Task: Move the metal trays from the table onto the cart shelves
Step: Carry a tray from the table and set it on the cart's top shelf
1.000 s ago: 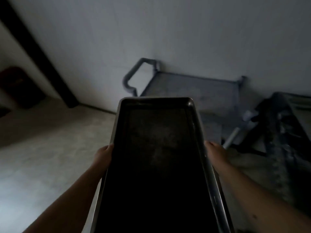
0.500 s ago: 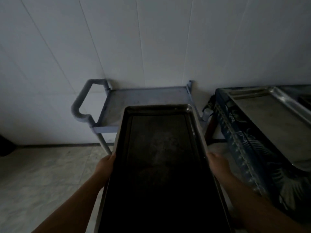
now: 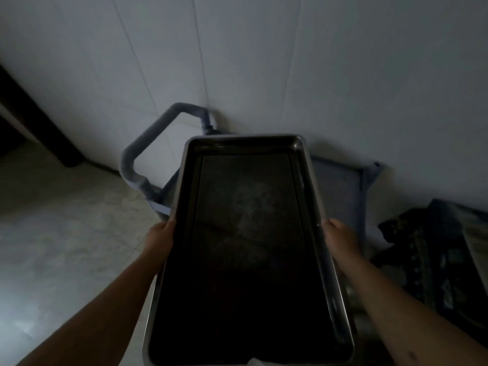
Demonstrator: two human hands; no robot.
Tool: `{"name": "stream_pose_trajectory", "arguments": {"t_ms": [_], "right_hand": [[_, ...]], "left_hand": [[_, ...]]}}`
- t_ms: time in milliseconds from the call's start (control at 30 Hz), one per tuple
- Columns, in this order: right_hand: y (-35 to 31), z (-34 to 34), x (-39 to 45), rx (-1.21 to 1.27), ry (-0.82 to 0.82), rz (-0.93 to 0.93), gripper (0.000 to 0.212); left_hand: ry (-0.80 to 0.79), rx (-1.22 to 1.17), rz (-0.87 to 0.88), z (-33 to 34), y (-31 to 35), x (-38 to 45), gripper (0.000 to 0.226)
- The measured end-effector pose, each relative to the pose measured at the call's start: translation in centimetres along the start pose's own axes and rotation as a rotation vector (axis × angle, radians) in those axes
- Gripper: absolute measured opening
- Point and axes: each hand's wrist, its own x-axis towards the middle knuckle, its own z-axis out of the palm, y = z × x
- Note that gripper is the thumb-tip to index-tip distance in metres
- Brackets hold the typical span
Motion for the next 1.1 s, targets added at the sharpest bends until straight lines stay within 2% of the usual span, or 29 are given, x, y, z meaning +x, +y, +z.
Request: {"name": "stream_pose_trajectory", "arguments": {"t_ms": [167,267,433,600,700,800,900,1000,1100], "right_hand": [[-4.3,0.3,10.7,0.017,-0.157,-0.102,0.03],[-5.7,2.3,14.6,-0.009,-0.257,-0.158,0.032],[-8.5,5.4,19.3,-0.055,-0.341,-0.189,0.027],[-11.3,6.1,23.9,-0.212,-0.375,-0.254,0.027],[-13.1,5.9,25.9,-0.294,-0.385,-0.284,0.032],[-13.9,5.5,26.7,-0.35,-0.353,-0.312,0.032],[-14.0,4.8,25.2,-0.386,-0.242,-0.35,0.031],[-12.3,3.8,21.0,-0.245,-0.075,-0.368,0.037],[-8.0,2.6,14.2,-0.016,0.074,-0.237,0.04]], "left_hand": [[0.11,-0.12,-0.108,1.9,2.3,0.9,0.048],[0.236,-0.163,-0.171,3.2,1.5,0.3,0.044],[0.341,-0.268,-0.224,5.4,1.0,-0.1,0.037],[0.369,-0.454,-0.285,8.2,1.6,0.2,0.036],[0.326,-0.59,-0.318,10.2,1.8,0.0,0.034],[0.257,-0.698,-0.324,10.9,2.0,-0.2,0.034],[0.163,-0.722,-0.297,10.2,1.7,-0.4,0.037],[0.042,-0.68,-0.26,9.0,1.4,-0.2,0.037],[-0.062,-0.616,-0.256,7.7,1.0,0.4,0.033]]}}
